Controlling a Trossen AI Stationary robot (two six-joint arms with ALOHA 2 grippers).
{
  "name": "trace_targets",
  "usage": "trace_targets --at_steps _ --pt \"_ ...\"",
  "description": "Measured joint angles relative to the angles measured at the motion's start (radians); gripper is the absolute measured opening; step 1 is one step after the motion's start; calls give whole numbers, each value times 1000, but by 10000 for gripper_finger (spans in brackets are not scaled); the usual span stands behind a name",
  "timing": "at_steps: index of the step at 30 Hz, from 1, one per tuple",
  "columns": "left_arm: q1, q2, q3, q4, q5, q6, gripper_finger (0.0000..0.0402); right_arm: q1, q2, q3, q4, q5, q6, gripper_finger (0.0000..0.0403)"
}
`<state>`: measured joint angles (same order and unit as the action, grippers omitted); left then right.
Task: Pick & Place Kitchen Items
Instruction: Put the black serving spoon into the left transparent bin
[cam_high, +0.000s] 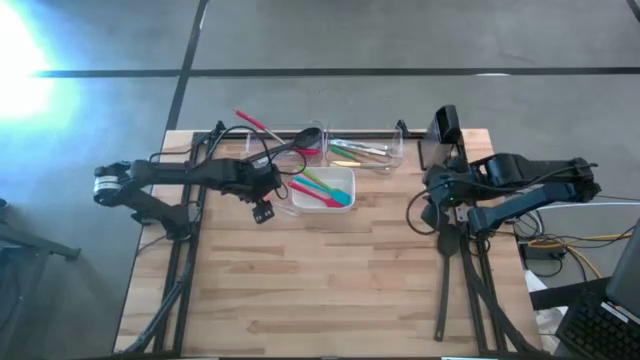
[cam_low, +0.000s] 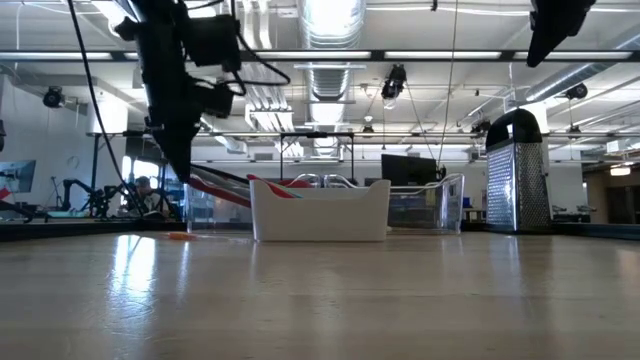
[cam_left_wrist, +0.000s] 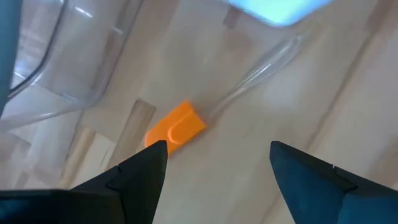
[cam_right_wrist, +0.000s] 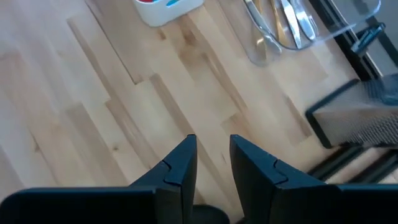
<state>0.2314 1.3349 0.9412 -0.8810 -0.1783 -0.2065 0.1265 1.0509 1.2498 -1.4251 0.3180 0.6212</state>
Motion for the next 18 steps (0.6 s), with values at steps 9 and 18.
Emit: trace_targets --at_steps 9,18 --pt "16 87 -41 78 -4 85 287 0 -5 -25 15 -41 68 76" --pt "16 86 -64 96 -71 30 287 172 -8 -172 -11 -283 481 62"
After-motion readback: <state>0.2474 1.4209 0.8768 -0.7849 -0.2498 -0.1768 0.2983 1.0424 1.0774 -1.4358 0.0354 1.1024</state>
